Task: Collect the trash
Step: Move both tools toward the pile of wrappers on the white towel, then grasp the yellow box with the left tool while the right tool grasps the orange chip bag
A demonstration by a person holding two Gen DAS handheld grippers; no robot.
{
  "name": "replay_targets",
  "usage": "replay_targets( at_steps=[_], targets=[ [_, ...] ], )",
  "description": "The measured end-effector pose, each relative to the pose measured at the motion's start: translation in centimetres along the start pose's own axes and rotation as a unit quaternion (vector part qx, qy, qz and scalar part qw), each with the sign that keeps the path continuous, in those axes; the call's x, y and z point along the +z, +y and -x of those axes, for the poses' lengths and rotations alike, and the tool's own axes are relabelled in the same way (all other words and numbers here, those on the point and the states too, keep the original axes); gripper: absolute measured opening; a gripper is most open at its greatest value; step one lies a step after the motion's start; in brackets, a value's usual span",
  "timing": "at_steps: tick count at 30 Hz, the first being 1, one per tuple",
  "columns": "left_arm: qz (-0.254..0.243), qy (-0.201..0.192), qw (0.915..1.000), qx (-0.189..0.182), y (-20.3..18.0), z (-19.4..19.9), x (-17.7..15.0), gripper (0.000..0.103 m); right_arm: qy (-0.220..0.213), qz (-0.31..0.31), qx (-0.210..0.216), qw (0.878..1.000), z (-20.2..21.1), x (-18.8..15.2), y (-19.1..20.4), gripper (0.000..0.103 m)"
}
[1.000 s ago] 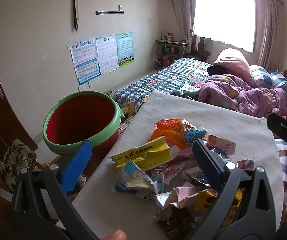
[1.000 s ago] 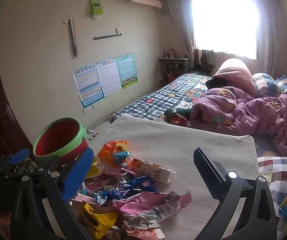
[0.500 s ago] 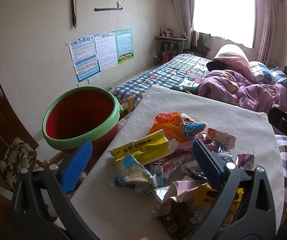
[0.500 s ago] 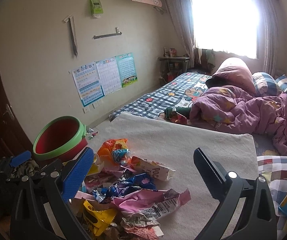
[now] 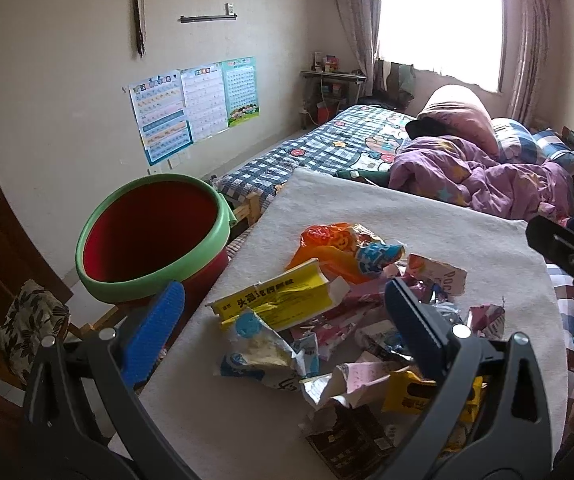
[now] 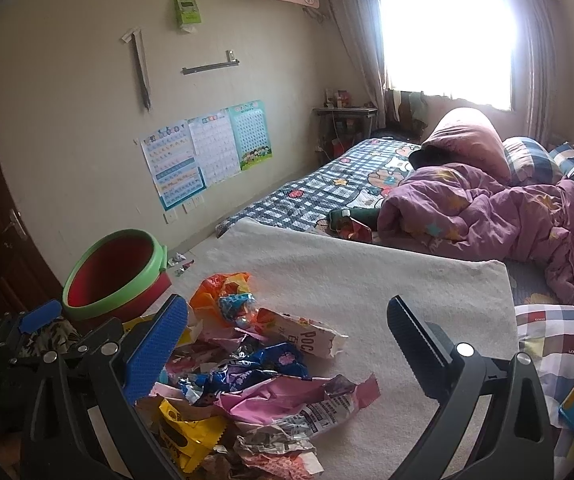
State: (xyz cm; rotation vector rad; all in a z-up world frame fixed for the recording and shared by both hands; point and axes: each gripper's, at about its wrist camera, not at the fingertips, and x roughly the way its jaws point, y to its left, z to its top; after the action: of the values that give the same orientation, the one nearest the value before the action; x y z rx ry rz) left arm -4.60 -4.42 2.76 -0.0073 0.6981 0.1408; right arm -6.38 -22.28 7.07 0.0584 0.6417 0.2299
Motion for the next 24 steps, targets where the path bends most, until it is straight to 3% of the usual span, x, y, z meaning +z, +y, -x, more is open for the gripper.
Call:
replay_targets(
  at_steps=[8,16,20,24],
  targets=[
    [0.009,0.000,0.9999,-0.010,-0.3,-0.7,-1.1,0.098,0.011,0.007,0.003,1.000,-0.4,0.7,-3.6,0.096],
    [0.008,0.024,0.9996,0.010,1.4,-3.6,-1.5,0.098,0.021,0.001,0.000,1.000,-2.0,-0.7,-6.2,0.096],
    [-0.071,0.058,0.9955,-0.025,1.0,-7.1,-1.1,0.098,0.026,-0.005,-0.005,1.000,-2.4,-1.0,-7.3,0.096],
    [-0.163,0.114,0.9785,-0.055,0.2,-11.4,-1.6,0.098,0.026,-0.011,-0.014,0.999,-2.5,-1.4,-8.7,0.096]
  ],
)
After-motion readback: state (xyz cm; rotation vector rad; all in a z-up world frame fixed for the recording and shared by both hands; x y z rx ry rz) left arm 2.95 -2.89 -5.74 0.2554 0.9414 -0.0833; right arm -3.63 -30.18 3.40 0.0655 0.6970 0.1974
